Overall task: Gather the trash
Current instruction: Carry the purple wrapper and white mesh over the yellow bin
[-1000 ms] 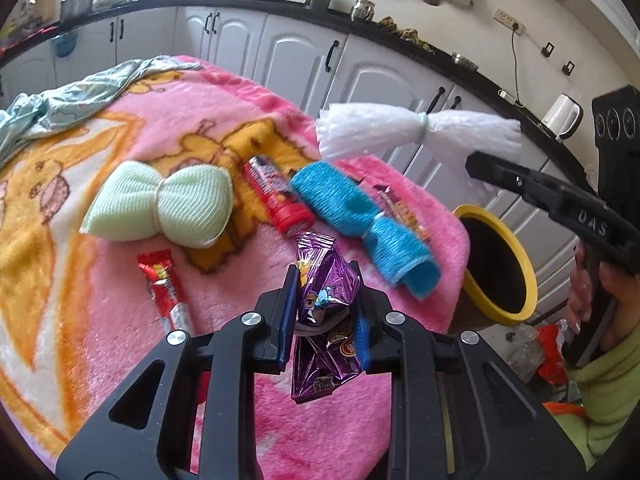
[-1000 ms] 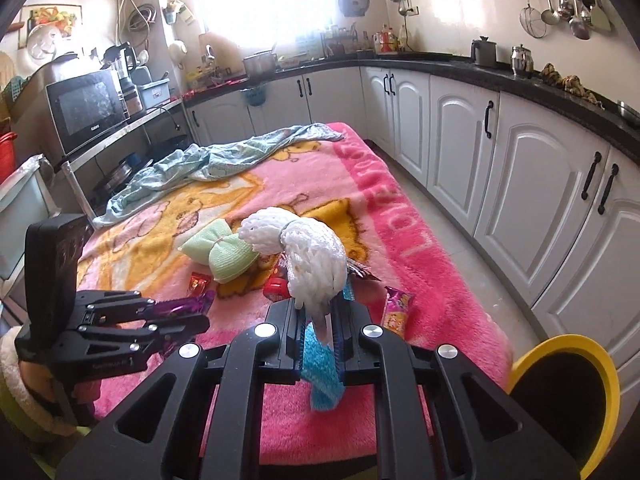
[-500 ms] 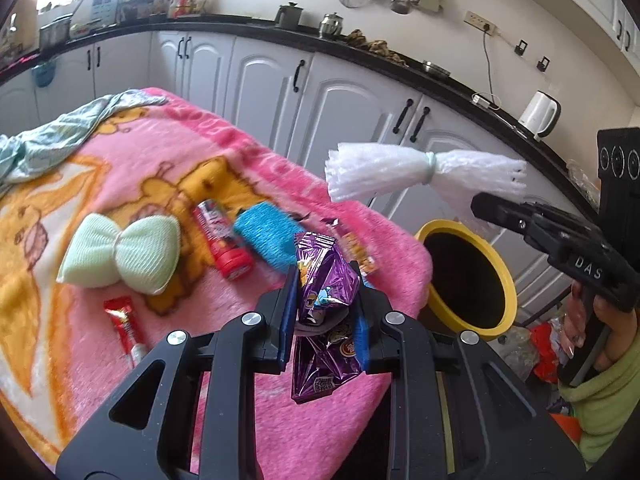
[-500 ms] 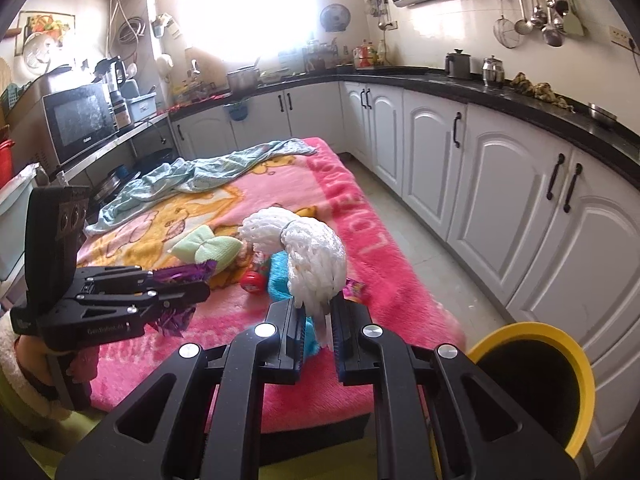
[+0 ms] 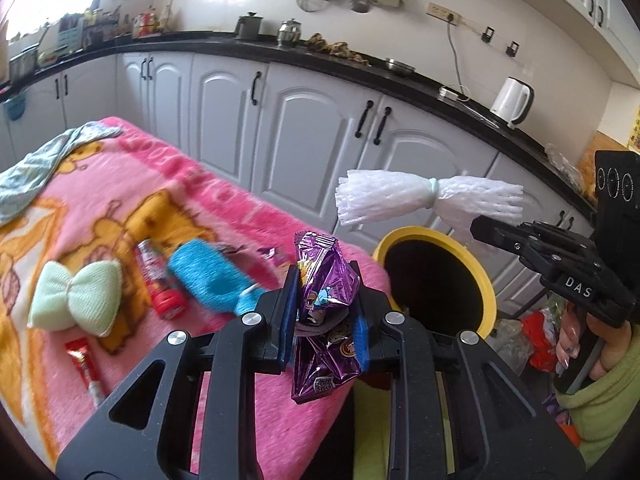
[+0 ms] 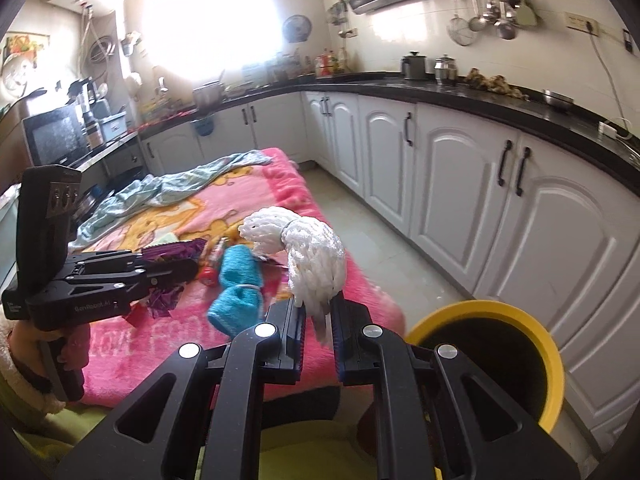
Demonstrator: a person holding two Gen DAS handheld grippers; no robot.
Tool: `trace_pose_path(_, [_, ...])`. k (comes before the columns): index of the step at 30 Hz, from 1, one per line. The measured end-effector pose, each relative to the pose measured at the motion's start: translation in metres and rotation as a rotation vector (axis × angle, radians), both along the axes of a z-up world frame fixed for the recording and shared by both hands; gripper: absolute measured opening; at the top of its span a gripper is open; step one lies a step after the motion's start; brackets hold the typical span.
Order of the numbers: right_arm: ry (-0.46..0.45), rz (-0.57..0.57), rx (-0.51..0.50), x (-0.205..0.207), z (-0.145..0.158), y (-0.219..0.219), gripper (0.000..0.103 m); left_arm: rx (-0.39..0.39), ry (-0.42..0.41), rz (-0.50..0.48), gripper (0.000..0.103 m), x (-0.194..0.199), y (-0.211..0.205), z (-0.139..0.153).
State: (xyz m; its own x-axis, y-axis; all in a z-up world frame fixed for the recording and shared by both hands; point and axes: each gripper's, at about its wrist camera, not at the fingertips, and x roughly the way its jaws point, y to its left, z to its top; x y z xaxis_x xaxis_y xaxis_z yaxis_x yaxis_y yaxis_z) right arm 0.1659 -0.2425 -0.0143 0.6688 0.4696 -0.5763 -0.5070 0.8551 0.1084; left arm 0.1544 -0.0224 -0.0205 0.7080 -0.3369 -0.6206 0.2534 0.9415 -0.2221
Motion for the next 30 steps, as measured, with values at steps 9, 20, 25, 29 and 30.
trace_pose_path(9, [-0.022, -0.118, 0.029, -0.004, 0.005, -0.051, 0.011, -0.006, -0.032, -0.065, 0.017, 0.012, -0.04, 0.011])
trace_pose_path(20, [-0.058, -0.249, 0.002, -0.017, 0.004, -0.095, 0.011, -0.029, -0.048, -0.137, 0.017, 0.027, -0.088, 0.017])
trace_pose_path(25, [-0.07, -0.284, -0.007, -0.023, 0.002, -0.108, 0.011, -0.028, -0.06, -0.164, 0.017, 0.032, -0.107, 0.02])
trace_pose_path(29, [-0.072, -0.309, 0.002, -0.025, 0.001, -0.119, 0.011, -0.032, -0.072, -0.182, 0.017, 0.036, -0.12, 0.022])
trace_pose_path(30, [-0.073, -0.319, 0.006, -0.026, 0.001, -0.122, 0.011, -0.033, -0.075, -0.186, 0.017, 0.037, -0.124, 0.023])
